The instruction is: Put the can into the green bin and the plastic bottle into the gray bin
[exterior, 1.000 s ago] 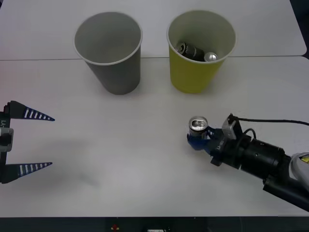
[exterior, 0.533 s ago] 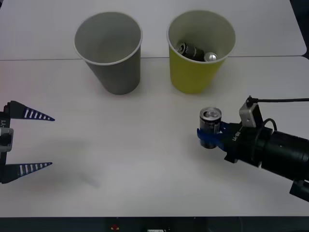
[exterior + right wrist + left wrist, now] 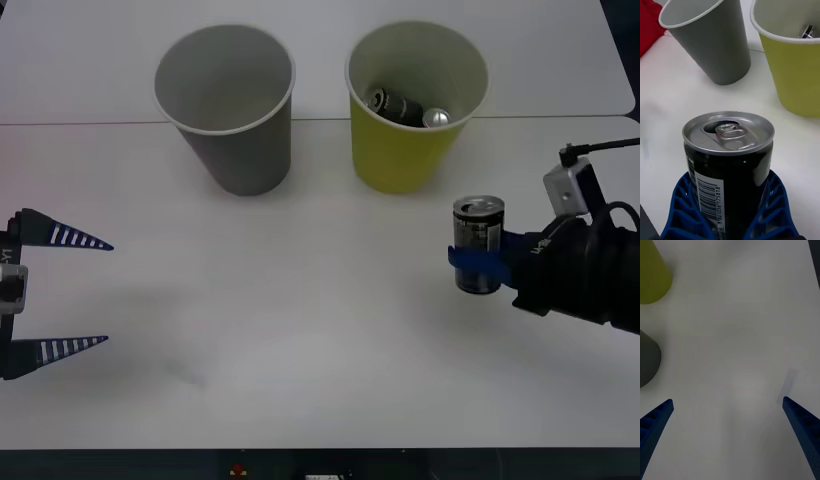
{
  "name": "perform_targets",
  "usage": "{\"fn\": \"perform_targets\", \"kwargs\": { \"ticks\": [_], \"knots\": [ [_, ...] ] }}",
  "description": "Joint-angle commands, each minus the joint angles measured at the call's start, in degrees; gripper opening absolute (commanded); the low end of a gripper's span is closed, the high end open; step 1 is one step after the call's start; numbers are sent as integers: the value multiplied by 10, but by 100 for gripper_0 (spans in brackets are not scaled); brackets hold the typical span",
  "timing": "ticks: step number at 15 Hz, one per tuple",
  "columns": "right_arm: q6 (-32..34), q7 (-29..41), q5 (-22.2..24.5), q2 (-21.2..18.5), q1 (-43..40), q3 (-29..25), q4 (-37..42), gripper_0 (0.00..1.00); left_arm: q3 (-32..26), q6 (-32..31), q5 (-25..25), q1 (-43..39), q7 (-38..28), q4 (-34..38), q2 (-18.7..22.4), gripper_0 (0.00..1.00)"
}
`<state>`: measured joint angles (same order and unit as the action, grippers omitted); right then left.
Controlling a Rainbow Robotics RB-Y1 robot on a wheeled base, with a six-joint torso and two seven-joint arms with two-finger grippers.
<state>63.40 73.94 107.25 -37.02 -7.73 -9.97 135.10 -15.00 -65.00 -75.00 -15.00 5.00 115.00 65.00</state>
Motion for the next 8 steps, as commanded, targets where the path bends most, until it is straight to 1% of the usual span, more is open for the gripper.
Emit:
{"fn": "perform_targets", "kwargs": {
  "ticks": [1, 3, 4, 5, 8],
  "knots": [
    [75, 26, 5, 14, 46, -43, 10, 0, 0, 0, 0, 0, 0, 0, 0, 100],
    [124, 31, 7, 18, 86, -67, 10, 0, 0, 0, 0, 0, 0, 0, 0, 100],
    [146, 58, 7, 16, 106, -77, 10, 0, 0, 0, 0, 0, 0, 0, 0, 100],
    [168, 64, 12, 13, 131, -83, 9, 0, 0, 0, 0, 0, 0, 0, 0, 100],
    [222, 64, 46, 9, 196, -87, 0, 0, 0, 0, 0, 0, 0, 0, 0, 100]
  ]
}}
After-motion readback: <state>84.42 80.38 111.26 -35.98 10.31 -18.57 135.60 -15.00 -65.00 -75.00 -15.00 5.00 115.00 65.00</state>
